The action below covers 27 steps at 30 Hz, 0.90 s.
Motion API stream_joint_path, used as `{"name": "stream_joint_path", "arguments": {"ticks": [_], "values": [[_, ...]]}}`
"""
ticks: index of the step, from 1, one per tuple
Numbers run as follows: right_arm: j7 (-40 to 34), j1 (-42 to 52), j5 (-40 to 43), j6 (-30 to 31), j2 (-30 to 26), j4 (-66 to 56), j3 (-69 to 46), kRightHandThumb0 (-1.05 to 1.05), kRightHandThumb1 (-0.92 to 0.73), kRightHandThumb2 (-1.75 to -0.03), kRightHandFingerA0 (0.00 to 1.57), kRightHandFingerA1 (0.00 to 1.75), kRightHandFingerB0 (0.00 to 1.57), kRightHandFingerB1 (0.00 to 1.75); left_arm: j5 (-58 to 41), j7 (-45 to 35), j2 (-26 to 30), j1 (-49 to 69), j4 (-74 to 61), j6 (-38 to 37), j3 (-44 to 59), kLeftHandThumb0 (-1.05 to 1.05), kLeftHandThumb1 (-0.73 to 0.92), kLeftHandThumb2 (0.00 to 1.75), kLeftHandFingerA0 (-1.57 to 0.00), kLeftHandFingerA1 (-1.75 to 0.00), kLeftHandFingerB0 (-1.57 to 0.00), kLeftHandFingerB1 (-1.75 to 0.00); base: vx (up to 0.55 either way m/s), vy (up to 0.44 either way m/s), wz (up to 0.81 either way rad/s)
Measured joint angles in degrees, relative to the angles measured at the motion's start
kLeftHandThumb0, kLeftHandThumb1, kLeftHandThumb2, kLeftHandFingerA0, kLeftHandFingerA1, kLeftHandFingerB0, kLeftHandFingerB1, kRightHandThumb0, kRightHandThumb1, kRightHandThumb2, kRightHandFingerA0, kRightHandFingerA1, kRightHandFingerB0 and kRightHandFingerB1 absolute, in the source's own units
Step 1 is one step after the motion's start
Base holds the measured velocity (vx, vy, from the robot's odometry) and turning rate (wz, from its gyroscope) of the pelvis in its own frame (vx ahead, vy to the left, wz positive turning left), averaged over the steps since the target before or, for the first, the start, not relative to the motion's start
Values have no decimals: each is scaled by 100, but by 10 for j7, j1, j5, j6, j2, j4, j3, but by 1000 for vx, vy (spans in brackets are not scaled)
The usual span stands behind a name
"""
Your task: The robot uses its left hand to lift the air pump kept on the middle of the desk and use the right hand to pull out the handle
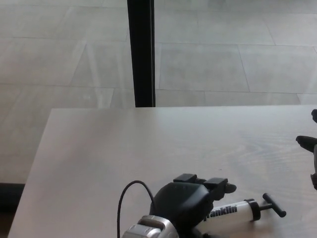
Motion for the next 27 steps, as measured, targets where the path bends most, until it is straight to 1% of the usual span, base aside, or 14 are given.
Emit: {"name": "stream_joint_path", "arguments": {"ticks": [1, 2, 3, 9, 10, 11, 13, 16, 18, 22, 23, 24, 26, 27], "values": [[-1, 0, 0, 1, 2, -1, 1, -53, -69, -61, 69, 64, 63, 45, 10, 0, -1, -1, 8, 7, -9, -78, 52, 97, -35, -62, -42, -58, 0, 0, 0], [-2, 0, -1, 3, 4, -3, 2, -53, -69, -61, 69, 65, 63, 45, 18, 1, -1, -1, 16, 14, -17, -81, 67, 62, -38, -58, -46, -49, 0, 0, 0], [-4, 0, -1, 4, 6, -4, 2, -53, -69, -61, 69, 64, 64, 46, 25, 3, -2, -3, 22, 19, -23, -81, 56, 100, -36, -62, -43, -57, 0, 0, 0], [-14, 0, -3, 13, 19, -17, 6, -54, -68, -61, 69, 65, 64, 47, 84, 26, -19, -28, 66, 56, -65, -81, 57, 100, -39, -62, -41, -56, 0, 0, 0], [-17, 0, -4, 15, 20, -20, 7, -56, -67, -60, 74, 67, 68, 48, 95, 32, -24, -33, 76, 64, -73, -77, 57, 100, -45, -65, -43, -57, 0, 0, 0], [-19, 0, -5, 17, 22, -21, 7, -55, -67, -60, 73, 68, 68, 48, 106, 37, -29, -37, 87, 71, -79, -73, 69, 61, -51, -59, -53, -49, 0, 0, 0], [-23, 0, -6, 19, 25, -23, 8, -56, -68, -60, 73, 69, 70, 48, 120, 48, -37, -43, 102, 82, -88, -70, 68, 61, -58, -61, -57, -51, 0, 0, 0], [-31, 0, -10, 25, 32, -27, 10, -55, -68, -60, 73, 70, 70, 47, 148, 74, -57, -53, 136, 105, -102, -66, 69, 61, -65, -67, -60, -56, 0, 0, 0], [-36, 0, -12, 29, 36, -30, 11, -55, -67, -60, 74, 70, 72, 47, 163, 92, -71, -58, 160, 118, -108, -66, 69, 61, -69, -68, -60, -56, 0, 0, 0], [-46, 0, -16, 37, 42, -39, 12, -53, -67, -60, 73, 70, 71, 48, 188, 129, -94, -63, 199, 140, -114, -65, 69, 61, -66, -70, -59, -57, 0, 0, 0], [-49, 0, -17, 39, 44, -42, 13, -54, -67, -60, 74, 70, 72, 47, 195, 139, -99, -64, 208, 146, -114, -66, 67, 61, -69, -68, -59, -54, 0, 0, 0], [-52, 0, -18, 42, 46, -43, 13, -54, -66, -60, 75, 70, 73, 47, 200, 148, -103, -64, 217, 152, -115, -65, 67, 60, -69, -65, -59, -52, 0, 0, 0], [-59, 0, -20, 47, 48, -48, 13, -53, -66, -60, 74, 69, 73, 47, 212, 165, -110, -63, 234, 163, -120, -67, 64, 61, -68, -65, -57, -52, 0, 0, 0], [-61, 1, -20, 49, 49, -50, 13, -53, -66, -60, 73, 68, 72, 47, 217, 171, -111, -63, 240, 167, -122, -64, 66, 60, -68, -64, -61, -53, 0, 0, 0]]}}
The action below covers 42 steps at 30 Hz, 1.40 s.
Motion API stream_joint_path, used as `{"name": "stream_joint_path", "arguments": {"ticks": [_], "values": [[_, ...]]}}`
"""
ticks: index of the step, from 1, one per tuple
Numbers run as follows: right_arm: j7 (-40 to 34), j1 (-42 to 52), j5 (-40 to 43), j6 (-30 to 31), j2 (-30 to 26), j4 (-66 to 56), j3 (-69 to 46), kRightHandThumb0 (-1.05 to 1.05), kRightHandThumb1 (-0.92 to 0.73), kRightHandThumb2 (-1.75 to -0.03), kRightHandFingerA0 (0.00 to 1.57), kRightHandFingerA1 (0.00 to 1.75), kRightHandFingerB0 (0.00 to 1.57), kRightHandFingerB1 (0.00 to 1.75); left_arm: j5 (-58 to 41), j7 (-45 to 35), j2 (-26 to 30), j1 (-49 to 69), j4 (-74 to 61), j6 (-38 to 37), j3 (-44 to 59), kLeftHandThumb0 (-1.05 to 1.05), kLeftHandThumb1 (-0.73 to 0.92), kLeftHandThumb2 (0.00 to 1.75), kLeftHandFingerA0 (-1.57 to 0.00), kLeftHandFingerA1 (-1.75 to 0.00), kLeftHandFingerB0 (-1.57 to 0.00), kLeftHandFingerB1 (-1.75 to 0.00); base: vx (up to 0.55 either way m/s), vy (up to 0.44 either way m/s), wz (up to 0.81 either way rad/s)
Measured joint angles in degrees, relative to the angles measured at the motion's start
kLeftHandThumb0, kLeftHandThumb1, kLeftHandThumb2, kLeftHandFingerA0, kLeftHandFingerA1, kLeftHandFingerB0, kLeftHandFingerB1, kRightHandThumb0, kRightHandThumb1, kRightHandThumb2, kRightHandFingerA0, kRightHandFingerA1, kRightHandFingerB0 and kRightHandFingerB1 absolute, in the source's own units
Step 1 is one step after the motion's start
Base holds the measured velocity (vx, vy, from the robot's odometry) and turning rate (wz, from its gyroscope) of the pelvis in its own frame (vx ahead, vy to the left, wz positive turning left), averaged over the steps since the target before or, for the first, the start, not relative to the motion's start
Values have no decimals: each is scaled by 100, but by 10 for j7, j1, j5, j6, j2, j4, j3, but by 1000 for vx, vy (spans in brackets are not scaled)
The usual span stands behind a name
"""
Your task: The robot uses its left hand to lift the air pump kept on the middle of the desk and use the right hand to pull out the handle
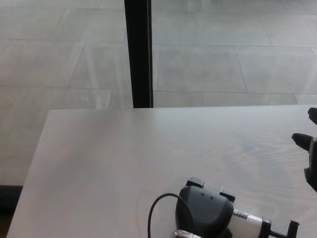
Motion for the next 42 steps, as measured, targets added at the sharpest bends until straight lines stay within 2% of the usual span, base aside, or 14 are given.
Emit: {"name": "stream_joint_path", "arguments": {"ticks": [3, 4, 6, 9, 11, 12, 20, 31, 36, 37, 39, 40, 41, 42], "values": [[-8, 2, -1, 7, 1, -8, -2, -52, -66, -60, 73, 68, 71, 47, 15, 21, -4, 2, 20, 14, -6, -59, 67, 60, -79, -72, -62, -56, 0, 0, 0], [-12, 2, -2, 11, 1, -11, -2, -51, -66, -60, 73, 69, 71, 48, 20, 29, -5, 4, 27, 18, -8, -51, 71, 61, -82, -109, -56, -54, 0, 0, 0], [-16, 3, -3, 14, 1, -14, -3, -48, -66, -60, 74, 70, 73, 47, 23, 35, -5, 7, 32, 19, -7, -29, 66, 69, -96, -145, -52, -57, 0, 0, 0], [-23, 4, -5, 20, 1, -15, -2, -47, -66, -60, 74, 71, 73, 47, 19, 51, -1, 12, 26, 4, 11, -20, 62, 77, -100, -153, -57, -58, 0, 0, 0], [-26, 4, -5, 22, 1, -15, -2, -45, -66, -60, 76, 73, 75, 48, 15, 60, 1, 15, 22, -7, 25, -12, 62, 97, -90, -175, -83, -106, 0, 0, 0], [-27, 4, -5, 23, 1, -15, -2, -45, -66, -60, 76, 74, 75, 48, 13, 64, 0, 17, 20, -13, 31, -13, 63, 100, -85, -175, -82, -119, 0, 0, 0], [-31, 5, -5, 28, 1, -16, -1, -46, -65, -60, 81, 77, 77, 49, -13, 99, -3, 39, 18, -58, 74, -7, 53, 108, -97, -173, -83, -117, 0, 0, 0], [-36, 21, -5, 45, 1, -31, 7, -43, -64, -59, 82, 82, 80, 48, -53, 143, 2, 48, 30, -133, 110, -14, 44, 122, -89, -175, -70, -153, 0, 0, 0], [-36, 28, -4, 53, 1, -31, 16, -43, -65, -59, 84, 85, 78, 49, -75, 160, 15, 52, 28, -172, 119, -12, 42, 124, -89, -175, -74, -142, 0, 0, 0], [-36, 29, -4, 54, 1, -31, 17, -44, -64, -60, 83, 85, 80, 48, -77, 162, 16, 52, 28, -176, 119, -16, 46, 122, -121, -145, -92, -121, 0, 0, 0], [-35, 31, -3, 59, 1, -31, 21, -43, -64, -60, 83, 86, 80, 48, -86, 170, 18, 55, 26, -189, 126, -17, 48, 121, -120, -144, -91, -119, 0, 0, 0], [-35, 33, -3, 62, 1, -31, 21, -44, -65, -59, 81, 85, 80, 47, -91, 175, 20, 57, 25, -197, 130, -13, 56, 119, -90, -175, -75, -139, 0, 0, 0], [-35, 35, -3, 65, 1, -31, 23, -45, -66, -59, 81, 85, 79, 47, -95, 178, 21, 60, 23, -203, 135, -18, 51, 118, -119, -141, -93, -118, 0, 0, 0], [-35, 36, -4, 68, 0, -31, 24, -46, -65, -59, 81, 83, 77, 47, -99, 182, 22, 61, 22, -209, 138, -20, 51, 118, -117, -139, -94, -119, 0, 0, 0]]}}
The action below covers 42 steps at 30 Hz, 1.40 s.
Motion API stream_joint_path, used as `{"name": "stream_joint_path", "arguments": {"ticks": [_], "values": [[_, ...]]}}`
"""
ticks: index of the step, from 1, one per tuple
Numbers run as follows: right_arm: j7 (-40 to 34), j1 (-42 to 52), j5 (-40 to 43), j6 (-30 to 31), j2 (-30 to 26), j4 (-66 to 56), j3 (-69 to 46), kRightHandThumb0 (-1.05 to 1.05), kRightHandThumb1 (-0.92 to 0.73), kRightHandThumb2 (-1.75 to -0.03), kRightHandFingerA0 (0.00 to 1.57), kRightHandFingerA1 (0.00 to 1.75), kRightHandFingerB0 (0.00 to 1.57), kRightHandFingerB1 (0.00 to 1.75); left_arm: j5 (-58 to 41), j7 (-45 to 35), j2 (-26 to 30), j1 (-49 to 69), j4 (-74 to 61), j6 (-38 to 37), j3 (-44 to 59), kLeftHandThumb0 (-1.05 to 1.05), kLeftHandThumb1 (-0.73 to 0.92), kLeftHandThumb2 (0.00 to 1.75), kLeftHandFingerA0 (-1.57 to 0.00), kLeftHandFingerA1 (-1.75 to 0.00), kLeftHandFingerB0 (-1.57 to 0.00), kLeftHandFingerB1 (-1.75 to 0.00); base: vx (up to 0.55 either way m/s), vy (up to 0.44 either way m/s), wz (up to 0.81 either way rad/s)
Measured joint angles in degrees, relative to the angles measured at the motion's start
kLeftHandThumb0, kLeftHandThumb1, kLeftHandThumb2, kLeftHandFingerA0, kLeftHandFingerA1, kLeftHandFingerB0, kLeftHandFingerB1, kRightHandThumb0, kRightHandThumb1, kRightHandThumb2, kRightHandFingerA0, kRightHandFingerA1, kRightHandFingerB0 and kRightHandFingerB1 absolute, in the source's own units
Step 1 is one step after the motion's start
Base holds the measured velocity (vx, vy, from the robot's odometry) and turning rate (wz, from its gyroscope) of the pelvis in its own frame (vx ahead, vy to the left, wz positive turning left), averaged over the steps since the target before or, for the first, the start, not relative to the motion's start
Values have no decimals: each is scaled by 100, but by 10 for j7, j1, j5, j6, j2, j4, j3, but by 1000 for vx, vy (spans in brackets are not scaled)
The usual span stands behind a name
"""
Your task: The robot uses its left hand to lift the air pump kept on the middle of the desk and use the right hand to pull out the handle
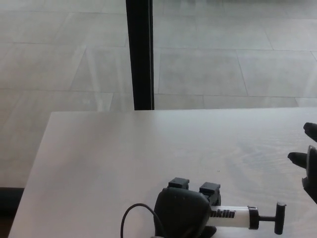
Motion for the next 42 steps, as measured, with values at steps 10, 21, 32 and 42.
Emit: {"name": "stream_joint_path", "arguments": {"ticks": [10, 21, 32, 42], "values": [[22, 16, -3, 70, -40, -10, 29, -46, -62, -58, 38, 66, 43, 35, -38, 32, 8, -1, -4, -45, 45, -14, 52, 117, -115, -138, -91, -116, 0, 0, 0], [115, 31, -15, 131, -193, -24, 98, -58, -43, -76, 17, 54, 24, 42, -52, 15, 53, -16, -31, -44, 69, -9, 49, 119, -123, -142, -95, -116, 0, 0, 0], [163, 23, -26, 160, -240, -30, 132, -54, -52, -56, 41, 46, 39, 33, -53, 10, 72, -19, -42, -44, 56, -5, 44, 130, -92, -175, -87, -133, 0, 0, 0], [163, -11, -37, 165, -204, -20, 140, -49, -57, -58, 56, 68, 46, 37, -51, -2, 73, -62, -89, -44, 48, 0, 37, 121, -125, -138, -100, -112, 0, 0, 0]]}}
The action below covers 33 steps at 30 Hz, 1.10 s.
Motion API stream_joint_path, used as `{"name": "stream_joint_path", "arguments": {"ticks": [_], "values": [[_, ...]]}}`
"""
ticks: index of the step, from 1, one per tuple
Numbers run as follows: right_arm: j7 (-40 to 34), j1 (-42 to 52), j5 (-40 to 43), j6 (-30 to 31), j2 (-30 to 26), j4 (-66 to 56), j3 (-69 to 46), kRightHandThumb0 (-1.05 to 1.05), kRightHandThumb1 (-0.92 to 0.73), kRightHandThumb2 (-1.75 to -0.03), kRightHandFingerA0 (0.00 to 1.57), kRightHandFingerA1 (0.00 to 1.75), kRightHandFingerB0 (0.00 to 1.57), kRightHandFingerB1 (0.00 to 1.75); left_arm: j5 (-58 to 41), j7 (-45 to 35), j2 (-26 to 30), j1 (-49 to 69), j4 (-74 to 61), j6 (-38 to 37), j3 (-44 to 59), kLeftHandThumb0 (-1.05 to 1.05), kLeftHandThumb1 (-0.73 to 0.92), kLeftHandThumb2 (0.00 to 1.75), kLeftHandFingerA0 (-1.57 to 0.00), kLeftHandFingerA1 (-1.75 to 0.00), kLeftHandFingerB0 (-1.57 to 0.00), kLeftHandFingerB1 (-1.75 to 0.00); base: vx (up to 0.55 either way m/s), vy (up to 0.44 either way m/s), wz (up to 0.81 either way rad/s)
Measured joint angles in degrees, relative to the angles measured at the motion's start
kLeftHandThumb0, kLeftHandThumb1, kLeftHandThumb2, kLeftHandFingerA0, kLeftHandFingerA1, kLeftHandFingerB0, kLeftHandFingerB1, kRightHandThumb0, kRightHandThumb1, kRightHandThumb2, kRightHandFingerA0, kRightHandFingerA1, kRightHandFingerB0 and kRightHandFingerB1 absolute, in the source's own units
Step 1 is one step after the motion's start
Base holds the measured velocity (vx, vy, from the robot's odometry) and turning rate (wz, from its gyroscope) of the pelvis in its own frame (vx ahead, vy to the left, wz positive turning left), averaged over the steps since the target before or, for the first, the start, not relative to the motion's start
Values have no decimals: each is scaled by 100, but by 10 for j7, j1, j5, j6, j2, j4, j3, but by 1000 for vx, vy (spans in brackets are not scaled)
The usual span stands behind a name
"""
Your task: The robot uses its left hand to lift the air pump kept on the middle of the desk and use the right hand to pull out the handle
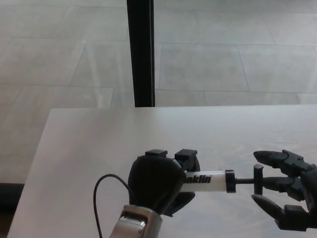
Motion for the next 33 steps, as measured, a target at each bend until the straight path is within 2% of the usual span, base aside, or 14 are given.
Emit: {"name": "stream_joint_path", "arguments": {"ticks": [3, 4, 6, 7, 9, 10, 18, 19, 20, 25, 26, 27, 30, 33], "values": [[-3, -7, -3, -1, 15, 8, 0, -47, -60, -58, 60, 69, 47, 38, 1, -8, -1, -1, -16, 1, -5, -2, 37, 122, -127, -141, -99, -113, 0, 0, 0], [-3, -9, -5, -2, 19, 9, 0, -47, -61, -58, 61, 68, 47, 38, 2, -11, -1, -1, -23, 2, -7, -1, 30, 144, -101, -165, -92, -123, 0, 0, 0], [-5, -11, -7, -3, 25, 11, 0, -48, -61, -59, 62, 68, 47, 38, 4, -17, 1, -6, -31, 3, -10, -2, 32, 140, -102, -156, -92, -120, 0, 0, 0], [-6, -12, -8, -3, 27, 12, 0, -51, -49, -85, 62, 74, 42, 53, 4, -19, 1, -9, -35, 3, -10, -5, 39, 125, -127, -142, -100, -119, 0, 0, 0], [-8, -14, -12, -4, 30, 15, -2, -48, -61, -58, 66, 75, 50, 39, 5, -25, 1, -13, -44, 5, -10, -5, 37, 124, -127, -142, -102, -119, 0, 0, 0], [-9, -14, -14, -4, 31, 16, -2, -48, -61, -58, 68, 78, 51, 40, 5, -27, 1, -16, -47, 6, -9, -3, 35, 139, -102, -174, -81, -133, 0, 0, 0], [-23, -18, -26, -20, 48, 24, -13, -41, -62, -59, 80, 76, 58, 44, 16, -37, 16, -20, -66, 8, -13, -4, 38, 129, -99, -166, -90, -124, 0, 0, 0], [-25, -18, -27, -24, 52, 26, -14, -31, -69, -59, 84, 84, 65, 48, 17, -38, 18, -18, -66, 8, -14, -3, 34, 135, -98, -175, -86, -140, 0, 0, 0], [-28, -18, -27, -31, 58, 28, -17, -28, -72, -60, 86, 91, 70, 51, 17, -38, 18, -16, -66, 8, -14, -4, 40, 121, -126, -141, -101, -119, 0, 0, 0], [-47, -18, -27, -67, 89, 43, -36, -24, -75, -77, 88, 152, 85, 73, 19, -38, 21, -14, -65, 8, -17, -8, 40, 121, -128, -142, -99, -112, 0, 0, 0], [-50, -18, -27, -74, 94, 45, -39, -24, -75, -77, 88, 152, 85, 73, 20, -38, 21, -14, -65, 8, -18, -8, 40, 121, -128, -142, -99, -112, 0, 0, 0], [-54, -18, -27, -82, 101, 47, -42, -24, -75, -79, 86, 164, 87, 79, 21, -38, 21, -14, -65, 8, -19, -3, 37, 140, -104, -172, -86, -125, 0, 0, 0], [-62, -18, -26, -104, 113, 52, -51, -22, -73, -82, 86, 165, 88, 85, 24, -38, 23, -14, -64, 8, -22, -4, 34, 134, -99, -175, -90, -130, 0, 0, 0], [-70, -18, -25, -125, 125, 54, -62, -22, -71, -83, 84, 165, 89, 89, 27, -38, 27, -12, -61, 8, -25, -6, 40, 122, -127, -141, -99, -113, 0, 0, 0]]}}
